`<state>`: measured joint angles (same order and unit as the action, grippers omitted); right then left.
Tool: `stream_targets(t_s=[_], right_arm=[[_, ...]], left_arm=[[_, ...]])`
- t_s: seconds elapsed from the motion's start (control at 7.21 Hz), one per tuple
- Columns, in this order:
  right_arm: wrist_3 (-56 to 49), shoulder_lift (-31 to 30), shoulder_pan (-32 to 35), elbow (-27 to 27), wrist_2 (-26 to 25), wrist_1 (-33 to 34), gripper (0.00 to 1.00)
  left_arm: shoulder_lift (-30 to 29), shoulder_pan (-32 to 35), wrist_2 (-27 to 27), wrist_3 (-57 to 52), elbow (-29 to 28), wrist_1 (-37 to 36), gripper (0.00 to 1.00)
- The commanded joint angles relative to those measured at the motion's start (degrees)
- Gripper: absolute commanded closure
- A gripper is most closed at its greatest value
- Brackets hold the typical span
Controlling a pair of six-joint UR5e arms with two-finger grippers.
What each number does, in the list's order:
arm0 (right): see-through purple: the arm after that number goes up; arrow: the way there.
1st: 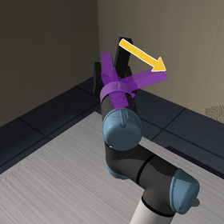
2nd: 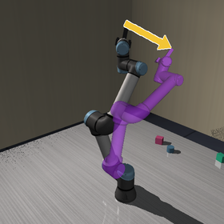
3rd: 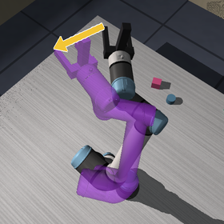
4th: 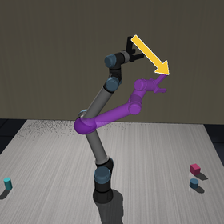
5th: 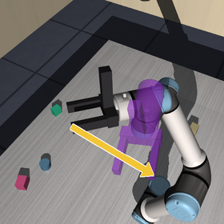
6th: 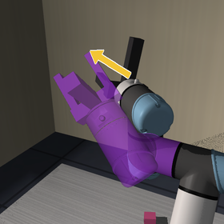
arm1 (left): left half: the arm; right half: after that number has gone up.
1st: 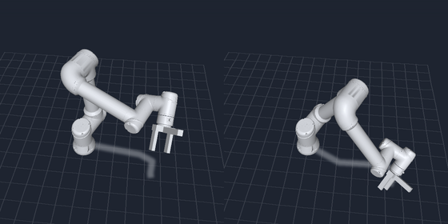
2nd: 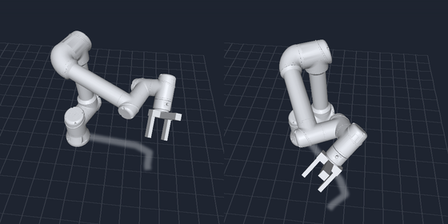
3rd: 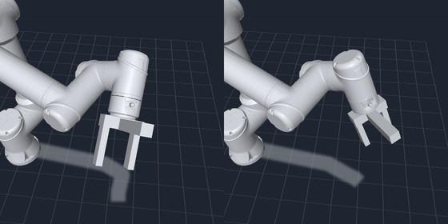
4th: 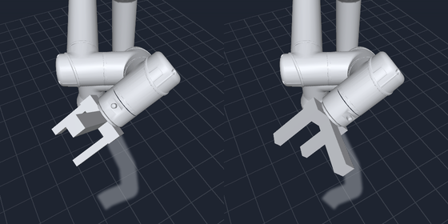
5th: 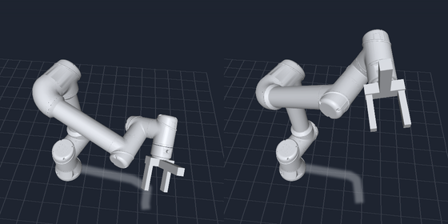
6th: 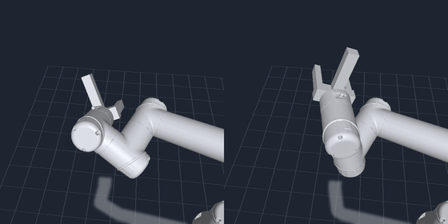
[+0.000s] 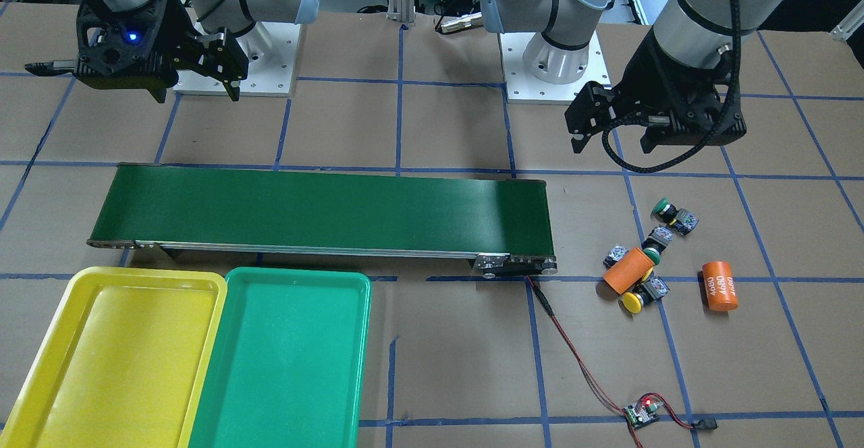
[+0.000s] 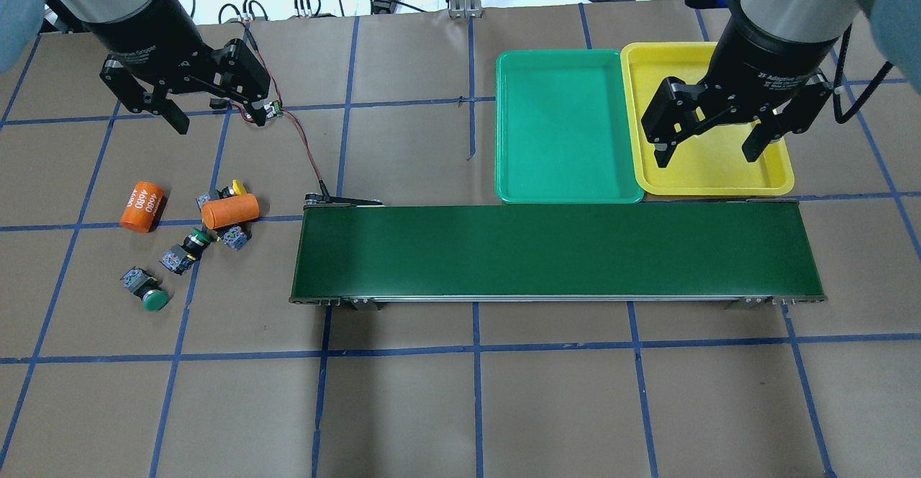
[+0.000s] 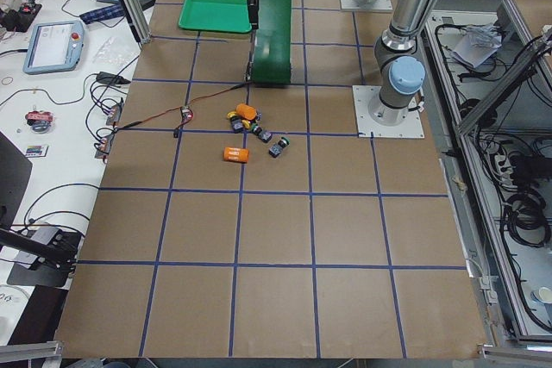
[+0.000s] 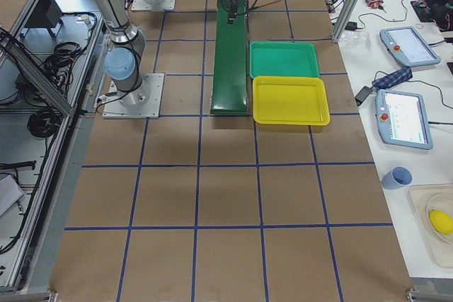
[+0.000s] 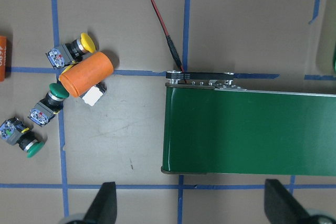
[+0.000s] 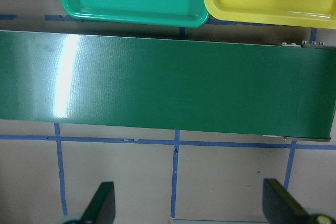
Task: Sort buttons by color to trays
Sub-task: 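Reach the left gripper down to the plain orange cylinder and grasp it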
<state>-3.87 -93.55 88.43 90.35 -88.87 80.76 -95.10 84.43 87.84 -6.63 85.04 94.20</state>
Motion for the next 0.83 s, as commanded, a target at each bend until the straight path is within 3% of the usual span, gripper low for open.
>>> stream_targets(t_s=[0.0,0.28,0.42,0.55,0.69], right_arm=[[-0.09,-0.05,0.08,0.0,-0.33,-0.08,0.0],[-0.09,-0.05,-0.01,0.09,-0.42,-0.08,0.0],[0.0,0.03,0.08,0.09,0.01,0.09,0.0],[-0.09,-0.05,0.08,0.09,-0.42,0.09,0.0],[-0.18,-0.05,0.08,0.09,-0.51,0.44,0.0]], left_arm=[[-7.69,-3.12,0.66,-15.7,1.0,-7.3,0.0],[-14.04,-3.57,3.02,-29.44,2.84,-9.91,0.0],[-15.63,-3.57,8.78,-36.45,5.46,-13.56,0.0],[-16.6,-3.66,14.84,-41.92,9.06,-20.73,0.0],[-17.74,-5.75,15.16,-48.06,12.83,-28.29,0.0]])
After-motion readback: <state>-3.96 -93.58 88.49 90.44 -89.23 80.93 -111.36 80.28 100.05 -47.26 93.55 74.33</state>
